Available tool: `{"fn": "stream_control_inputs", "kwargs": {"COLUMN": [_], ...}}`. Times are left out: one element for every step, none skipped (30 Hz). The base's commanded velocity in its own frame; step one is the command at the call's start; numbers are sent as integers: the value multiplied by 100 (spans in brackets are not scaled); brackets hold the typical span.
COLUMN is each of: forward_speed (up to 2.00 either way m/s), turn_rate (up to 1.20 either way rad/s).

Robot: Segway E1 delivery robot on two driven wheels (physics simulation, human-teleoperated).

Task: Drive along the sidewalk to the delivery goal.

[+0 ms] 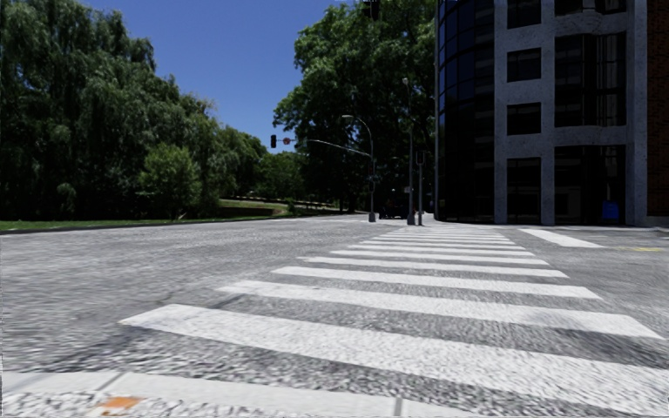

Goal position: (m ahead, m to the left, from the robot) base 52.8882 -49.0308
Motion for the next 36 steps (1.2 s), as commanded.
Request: {"fn": "stream_control_inputs", "kwargs": {"forward_speed": [185,193,200,200,200,200,200,200,200,200,200,200,200,200,200,200,200,200,200,200,200,200,200,200,200,200,200,200,200,200,200,200,200,200,200,200], "turn_rate": [-69,-48,-27,-27,-21,-19,-19,-19,-19,-19,-19,-19,-27,-43,-43,-54,-62,-65,-65,-66,-66,-66,-66,-66,-66,-44,-44,0,0,0,0,0,0,0,0,0]}}
